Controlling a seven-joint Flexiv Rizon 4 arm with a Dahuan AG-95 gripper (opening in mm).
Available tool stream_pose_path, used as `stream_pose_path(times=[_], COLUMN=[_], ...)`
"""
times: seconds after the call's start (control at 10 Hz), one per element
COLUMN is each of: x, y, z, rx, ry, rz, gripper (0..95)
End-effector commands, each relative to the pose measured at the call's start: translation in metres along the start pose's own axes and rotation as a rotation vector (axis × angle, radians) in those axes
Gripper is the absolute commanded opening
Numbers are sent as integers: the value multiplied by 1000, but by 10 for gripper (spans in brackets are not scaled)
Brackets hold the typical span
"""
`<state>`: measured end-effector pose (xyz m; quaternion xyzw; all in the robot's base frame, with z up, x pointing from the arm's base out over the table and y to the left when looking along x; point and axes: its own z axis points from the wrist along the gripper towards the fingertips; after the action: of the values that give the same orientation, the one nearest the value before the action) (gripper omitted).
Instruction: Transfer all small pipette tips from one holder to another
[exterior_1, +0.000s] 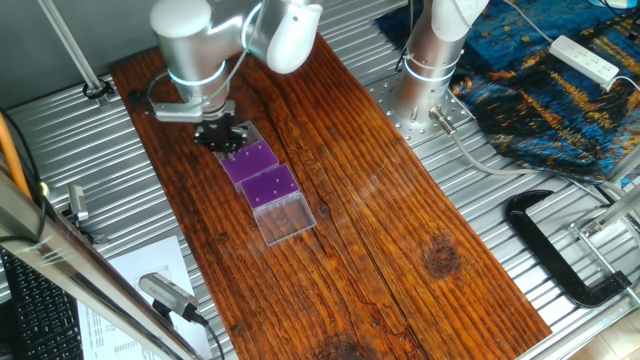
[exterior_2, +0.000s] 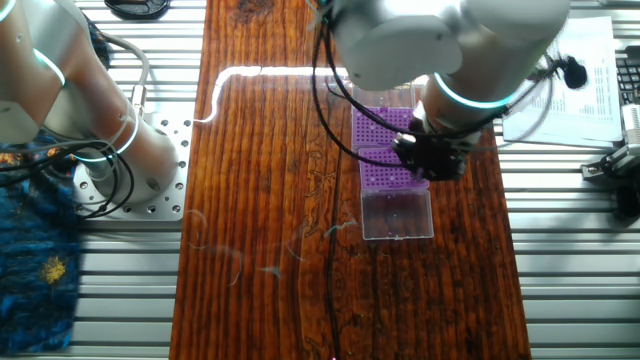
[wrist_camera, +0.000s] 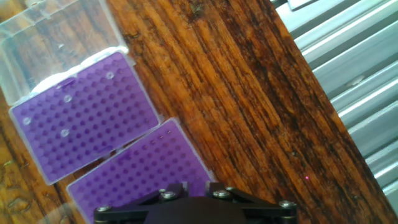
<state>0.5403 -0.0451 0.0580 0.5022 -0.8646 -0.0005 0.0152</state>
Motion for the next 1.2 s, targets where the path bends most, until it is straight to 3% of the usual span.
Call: stream_pose_path(times=[0.1,0.7,1.2], x=[2,1,1], y=[2,4,7], z=[-2,2,-3], rx=[4,-3,-9], ry=[1,-4,-4], rz=[-1,-28,-34], gripper=[190,190,190])
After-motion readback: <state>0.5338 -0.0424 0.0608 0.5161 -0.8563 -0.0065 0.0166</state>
